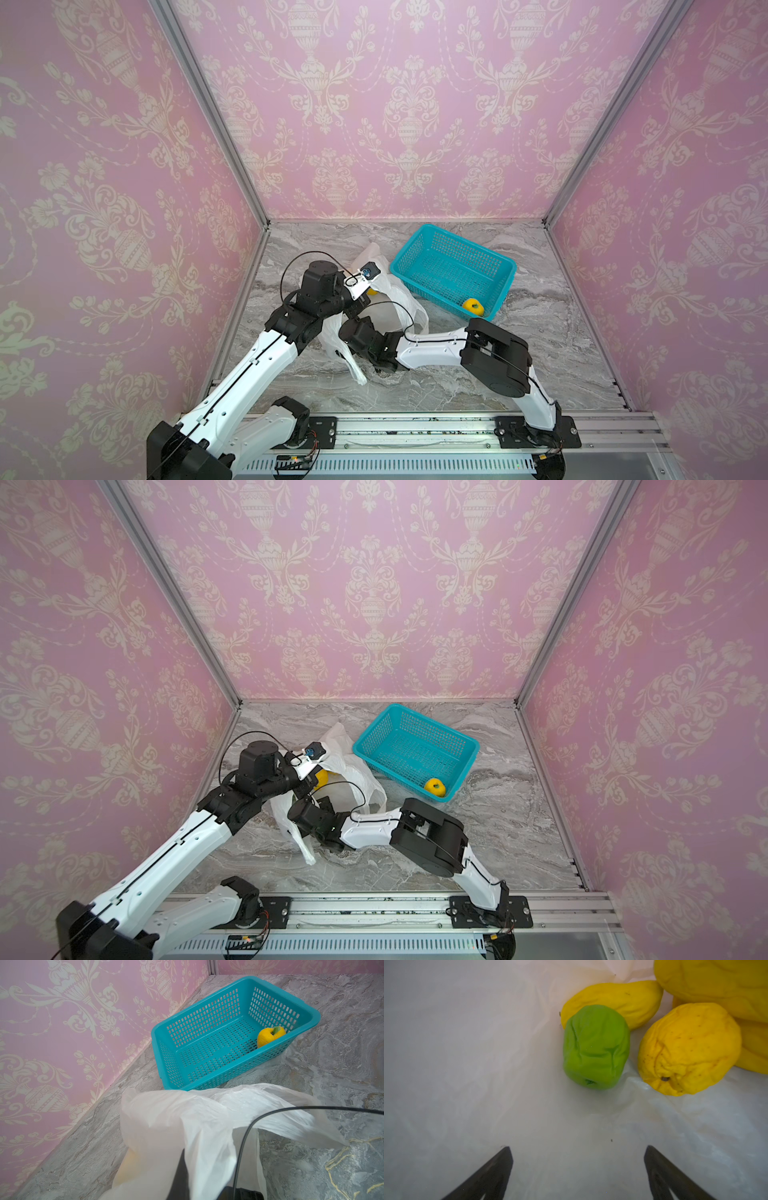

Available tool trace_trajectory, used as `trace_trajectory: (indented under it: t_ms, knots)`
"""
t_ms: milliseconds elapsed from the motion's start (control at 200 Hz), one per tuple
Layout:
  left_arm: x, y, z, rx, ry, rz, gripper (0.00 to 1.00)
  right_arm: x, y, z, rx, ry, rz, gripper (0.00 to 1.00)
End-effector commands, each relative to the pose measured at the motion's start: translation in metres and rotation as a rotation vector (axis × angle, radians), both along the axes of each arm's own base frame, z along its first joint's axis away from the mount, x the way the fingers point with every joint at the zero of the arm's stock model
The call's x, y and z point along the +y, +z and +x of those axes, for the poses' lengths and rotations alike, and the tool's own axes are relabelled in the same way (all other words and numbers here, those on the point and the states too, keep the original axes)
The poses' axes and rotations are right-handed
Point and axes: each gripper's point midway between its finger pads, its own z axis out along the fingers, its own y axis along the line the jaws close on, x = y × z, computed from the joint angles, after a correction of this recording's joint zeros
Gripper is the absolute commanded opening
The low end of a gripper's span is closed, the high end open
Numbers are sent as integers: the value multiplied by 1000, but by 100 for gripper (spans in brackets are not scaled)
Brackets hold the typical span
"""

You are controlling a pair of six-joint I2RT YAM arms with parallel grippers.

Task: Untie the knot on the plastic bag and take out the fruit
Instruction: 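Move the right gripper back into the bag toward the remaining fruit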

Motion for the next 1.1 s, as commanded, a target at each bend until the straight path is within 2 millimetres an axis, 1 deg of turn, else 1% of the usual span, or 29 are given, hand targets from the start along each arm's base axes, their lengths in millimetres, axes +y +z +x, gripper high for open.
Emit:
trace_trajectory:
  t_ms: [0, 140, 290, 400, 480, 625, 731, 811, 946, 1011, 1096]
  knots:
    - [-4, 0, -7, 8, -32, -9, 0, -9, -2, 11, 5, -57, -64, 100]
    - [-4, 1, -7, 7, -31, -10, 0, -29, 4, 29, -27, -136, -137, 100]
    - [-4, 0, -7, 9, -34, -10, 0, -53, 10, 54, -14, -206, -119, 100]
    - [-5, 0, -8, 10, -37, -13, 0, -58, 12, 66, -16, -211, -103, 100]
    - [-5, 0, -7, 10, -35, -11, 0, -52, 14, 71, -22, -176, -78, 100]
    - [-5, 1, -7, 7, -34, -11, 0, -48, 14, 88, -52, -185, -41, 100]
    - [-5, 0, -7, 9, -36, -12, 0, -38, 5, 99, -60, -176, -29, 100]
    - [-5, 0, -7, 10, -36, -12, 0, -28, -6, 106, -48, -168, -31, 100]
    - [-5, 1, -7, 9, -37, -13, 0, -10, -16, 113, -36, -139, -22, 100]
    - [-5, 1, -8, 9, -39, -14, 0, -6, -19, 117, -38, -141, -30, 100]
    - [-5, 1, -8, 9, -39, -13, 0, -6, -24, 122, -52, -149, -52, 100]
